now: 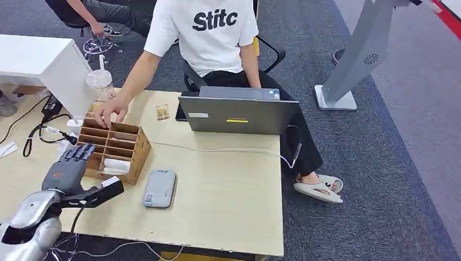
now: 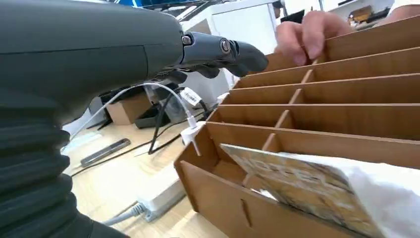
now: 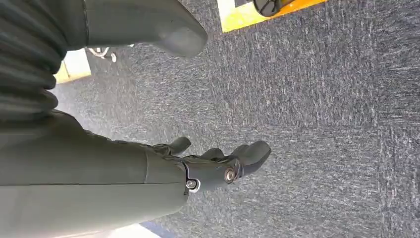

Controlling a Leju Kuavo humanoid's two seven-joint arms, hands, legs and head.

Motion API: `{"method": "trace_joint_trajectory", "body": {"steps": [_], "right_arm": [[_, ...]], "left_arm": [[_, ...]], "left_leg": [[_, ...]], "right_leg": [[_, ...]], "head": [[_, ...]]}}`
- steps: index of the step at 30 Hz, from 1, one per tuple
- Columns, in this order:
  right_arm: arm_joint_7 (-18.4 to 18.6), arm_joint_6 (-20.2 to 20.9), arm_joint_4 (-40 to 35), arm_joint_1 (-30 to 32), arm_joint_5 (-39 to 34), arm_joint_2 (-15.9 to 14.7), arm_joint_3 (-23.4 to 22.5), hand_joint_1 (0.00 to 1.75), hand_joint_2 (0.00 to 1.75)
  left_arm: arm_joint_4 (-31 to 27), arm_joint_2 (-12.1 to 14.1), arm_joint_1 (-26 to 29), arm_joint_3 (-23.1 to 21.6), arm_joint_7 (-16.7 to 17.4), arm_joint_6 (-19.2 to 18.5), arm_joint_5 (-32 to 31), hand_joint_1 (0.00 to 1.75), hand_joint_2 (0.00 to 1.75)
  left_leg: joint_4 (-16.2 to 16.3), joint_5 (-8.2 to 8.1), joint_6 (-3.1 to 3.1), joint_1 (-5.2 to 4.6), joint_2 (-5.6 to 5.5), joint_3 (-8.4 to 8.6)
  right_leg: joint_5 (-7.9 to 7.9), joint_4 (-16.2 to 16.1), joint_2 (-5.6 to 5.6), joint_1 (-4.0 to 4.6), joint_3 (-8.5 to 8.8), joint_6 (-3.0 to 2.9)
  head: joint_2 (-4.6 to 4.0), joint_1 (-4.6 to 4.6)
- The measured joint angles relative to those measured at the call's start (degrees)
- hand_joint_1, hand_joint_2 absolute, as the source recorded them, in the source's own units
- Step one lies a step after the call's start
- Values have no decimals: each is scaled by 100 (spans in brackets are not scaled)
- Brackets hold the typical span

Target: Pass the card to the sensor for recognition and then transmit it.

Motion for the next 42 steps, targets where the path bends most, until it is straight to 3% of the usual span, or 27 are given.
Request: {"method": "trace_joint_trajectory", "body": {"steps": [42], "right_arm": [[0, 0, 0, -9, 94, 0, 2, 0, 175]], "left_arm": [[304, -507, -179, 0, -203, 295, -133, 0, 175]], "left_leg": [[0, 0, 0, 0, 0, 0]], "right_leg": [[1, 0, 0, 0, 0, 0]], "head": [[0, 0]]}}
